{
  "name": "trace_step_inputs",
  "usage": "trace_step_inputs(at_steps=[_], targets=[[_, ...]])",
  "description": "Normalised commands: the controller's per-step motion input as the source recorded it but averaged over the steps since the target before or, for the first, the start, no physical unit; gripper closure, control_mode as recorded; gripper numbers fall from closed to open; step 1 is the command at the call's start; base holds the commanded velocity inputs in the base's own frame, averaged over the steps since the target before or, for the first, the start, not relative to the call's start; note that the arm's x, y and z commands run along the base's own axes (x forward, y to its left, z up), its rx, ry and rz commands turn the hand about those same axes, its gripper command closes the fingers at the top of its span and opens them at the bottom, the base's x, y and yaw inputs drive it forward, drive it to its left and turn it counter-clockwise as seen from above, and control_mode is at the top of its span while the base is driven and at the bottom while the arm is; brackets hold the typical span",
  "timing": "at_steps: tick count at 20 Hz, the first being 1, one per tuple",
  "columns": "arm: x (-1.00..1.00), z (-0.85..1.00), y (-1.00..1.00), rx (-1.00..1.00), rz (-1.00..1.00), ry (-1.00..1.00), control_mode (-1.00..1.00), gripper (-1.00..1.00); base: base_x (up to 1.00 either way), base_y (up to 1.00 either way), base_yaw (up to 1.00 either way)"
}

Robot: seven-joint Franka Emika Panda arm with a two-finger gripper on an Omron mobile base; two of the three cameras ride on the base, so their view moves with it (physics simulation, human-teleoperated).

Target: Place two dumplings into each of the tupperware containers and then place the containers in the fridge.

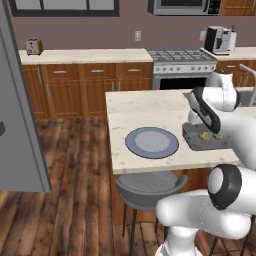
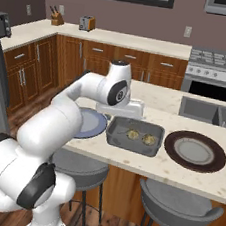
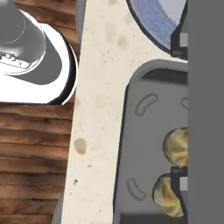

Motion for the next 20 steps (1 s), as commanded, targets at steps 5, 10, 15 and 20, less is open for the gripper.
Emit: trace_step_inputs(at_steps=[5,10,15,20], targets=[[-0.05,0.01,0.27,-0.05,0.31,0.19,-1.00,-1.00,0.00,0.00,0.00],[0.02,-0.11,0.00,0.00,0.24,0.35,-1.00,-1.00,0.00,0.00,0.00],[0.08,-0.38,0.02,0.02,0.21,0.09,-1.00,-1.00,0.00,0.00,0.00],[0.25,-0.66,0.01,0.06,0.12,-0.02,-1.00,-1.00,0.00,0.00,0.00]])
